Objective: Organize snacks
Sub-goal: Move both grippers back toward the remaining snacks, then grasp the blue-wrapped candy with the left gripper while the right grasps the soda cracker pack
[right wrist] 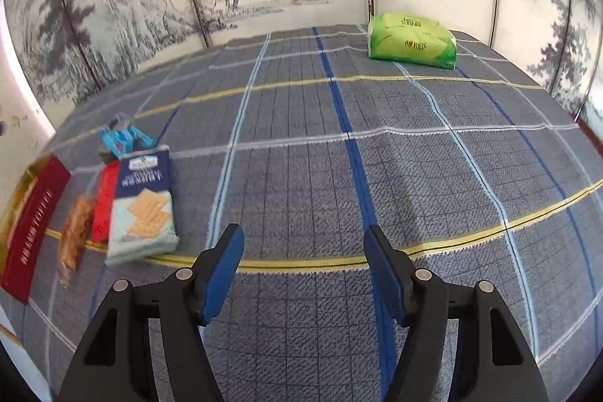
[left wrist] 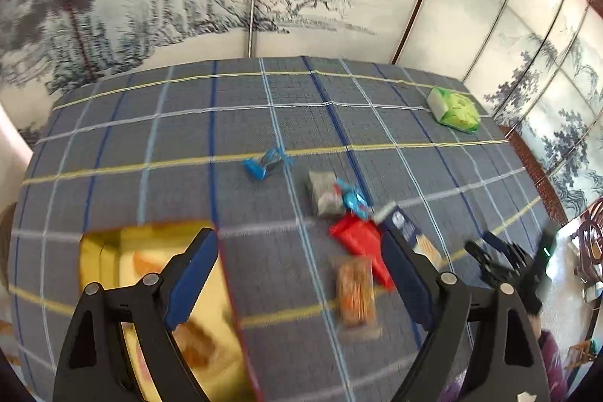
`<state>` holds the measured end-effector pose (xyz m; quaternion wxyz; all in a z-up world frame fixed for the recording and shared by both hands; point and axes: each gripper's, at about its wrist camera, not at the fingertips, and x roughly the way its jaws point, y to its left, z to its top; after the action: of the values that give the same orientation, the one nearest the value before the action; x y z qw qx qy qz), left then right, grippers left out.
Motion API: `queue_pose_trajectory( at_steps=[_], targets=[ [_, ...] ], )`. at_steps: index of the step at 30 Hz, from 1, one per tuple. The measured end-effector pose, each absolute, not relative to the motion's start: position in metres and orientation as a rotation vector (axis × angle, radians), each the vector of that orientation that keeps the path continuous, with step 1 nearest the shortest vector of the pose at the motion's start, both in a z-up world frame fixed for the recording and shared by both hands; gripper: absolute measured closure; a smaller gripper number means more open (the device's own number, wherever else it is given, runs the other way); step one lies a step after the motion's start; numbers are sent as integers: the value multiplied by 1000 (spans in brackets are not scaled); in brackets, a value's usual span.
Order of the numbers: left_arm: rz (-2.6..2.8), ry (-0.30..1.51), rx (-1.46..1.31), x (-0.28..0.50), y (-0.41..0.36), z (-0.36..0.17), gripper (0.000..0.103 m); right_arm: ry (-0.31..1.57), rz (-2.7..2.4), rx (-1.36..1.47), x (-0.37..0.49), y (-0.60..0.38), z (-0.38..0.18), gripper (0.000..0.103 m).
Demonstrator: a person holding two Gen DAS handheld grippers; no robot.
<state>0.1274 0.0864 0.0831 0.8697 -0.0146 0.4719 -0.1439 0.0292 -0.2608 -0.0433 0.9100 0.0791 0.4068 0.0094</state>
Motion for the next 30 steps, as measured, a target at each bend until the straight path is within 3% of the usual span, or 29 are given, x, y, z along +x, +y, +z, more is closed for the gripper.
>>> queue_pose_trajectory(
  at_steps=[2,5,16,19,21,22,30],
  targets=[
    [-296,1054,-25,169,71,67,24,838,32,182,29,-262,-45,36],
    [-279,1174,-30,221,59,37,43,846,61,189,30,-261,-46,36],
    [-122,1322,-46,294,56,-40,44,844,120,269,26,-272,-51,36],
    [-93,1341,-30,298,54,-52,50,851,123,276,27,-273,-53,36],
    [-89,1294,16,295,48,-50,77,853,122,287,27,-274,-53,36],
    [-81,1285,43,294,46,-50,82,852,123,293,27,-275,-53,36],
    [-125,1195,4,235,44,-16,84,855,113,284,28,-274,-53,36]
  ],
)
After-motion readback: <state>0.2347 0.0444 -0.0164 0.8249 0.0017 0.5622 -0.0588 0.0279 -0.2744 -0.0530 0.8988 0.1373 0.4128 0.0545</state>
